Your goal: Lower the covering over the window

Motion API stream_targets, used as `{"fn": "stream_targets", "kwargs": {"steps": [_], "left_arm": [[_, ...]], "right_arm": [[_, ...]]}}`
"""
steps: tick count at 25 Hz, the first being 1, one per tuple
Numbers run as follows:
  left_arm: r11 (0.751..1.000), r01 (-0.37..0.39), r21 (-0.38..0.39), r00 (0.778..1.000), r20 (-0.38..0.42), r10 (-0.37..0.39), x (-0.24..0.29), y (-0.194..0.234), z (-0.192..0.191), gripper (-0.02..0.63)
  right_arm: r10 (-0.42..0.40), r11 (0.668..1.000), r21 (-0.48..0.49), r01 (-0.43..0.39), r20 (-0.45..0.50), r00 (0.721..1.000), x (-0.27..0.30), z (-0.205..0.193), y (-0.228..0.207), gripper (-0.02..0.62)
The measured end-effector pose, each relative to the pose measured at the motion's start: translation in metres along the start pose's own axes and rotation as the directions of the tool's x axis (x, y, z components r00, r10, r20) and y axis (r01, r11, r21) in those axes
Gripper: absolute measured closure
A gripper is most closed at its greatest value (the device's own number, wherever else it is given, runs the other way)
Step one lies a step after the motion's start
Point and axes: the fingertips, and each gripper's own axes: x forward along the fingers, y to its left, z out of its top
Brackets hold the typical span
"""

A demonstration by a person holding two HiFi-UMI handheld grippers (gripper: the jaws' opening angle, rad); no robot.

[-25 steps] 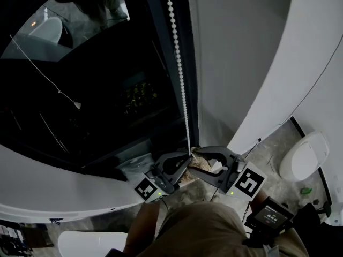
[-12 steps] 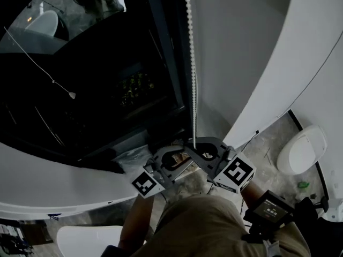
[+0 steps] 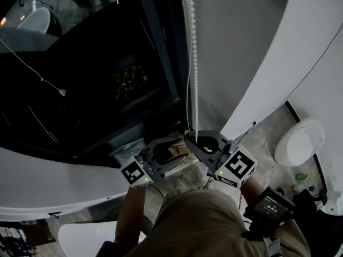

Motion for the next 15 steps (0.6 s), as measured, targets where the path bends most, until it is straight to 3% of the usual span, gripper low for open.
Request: {"fn": "stream_targets", "kwargs": {"steps": [2, 5, 7, 9, 10, 11, 12, 15], "left_arm": [[0.998, -0.034, 0.049, 0.997, 0.072, 0.03, -0.013, 0.016, 0.029, 0.428], [0.994, -0.029, 0.105, 0.988, 0.153, 0.013, 0.002, 0.014, 0.089, 0.428], [0.991, -0.019, 0.13, 0.99, 0.143, 0.001, 0.025, 0.008, 0.115, 0.428], [0.986, -0.039, 0.159, 0.997, 0.079, 0.027, 0.044, 0.007, 0.118, 0.428], [0.985, -0.058, 0.164, 0.997, 0.052, 0.05, 0.049, 0.009, 0.116, 0.468], [0.985, -0.076, 0.156, 0.997, 0.04, 0.071, 0.051, 0.012, 0.114, 0.554], [0.986, -0.091, 0.141, 0.995, 0.041, 0.086, 0.05, 0.015, 0.113, 0.58], [0.983, -0.125, 0.135, 0.991, 0.07, 0.116, 0.04, 0.026, 0.111, 0.583]], "right_arm": [[-0.008, 1.0, 0.002, 0.008, 0.002, 1.0, 0.0, -0.001, -0.001, 0.592], [-0.009, 1.0, -0.008, 0.009, -0.002, 1.0, 0.001, -0.002, 0.0, 0.592], [-0.007, 1.0, -0.021, 0.007, -0.005, 1.0, 0.003, -0.002, 0.003, 0.592], [-0.007, 1.0, -0.029, 0.007, -0.01, 1.0, 0.005, -0.002, 0.006, 0.592], [-0.007, 1.0, -0.03, 0.007, -0.011, 1.0, 0.004, -0.002, 0.006, 0.592], [-0.007, 0.999, -0.033, 0.006, -0.01, 1.0, 0.004, -0.002, 0.006, 0.592], [-0.002, 0.999, -0.038, 0.002, -0.005, 1.0, 0.003, -0.001, 0.007, 0.592], [0.055, 0.997, -0.063, -0.053, 0.021, 0.998, -0.002, 0.004, 0.014, 0.592]]}}
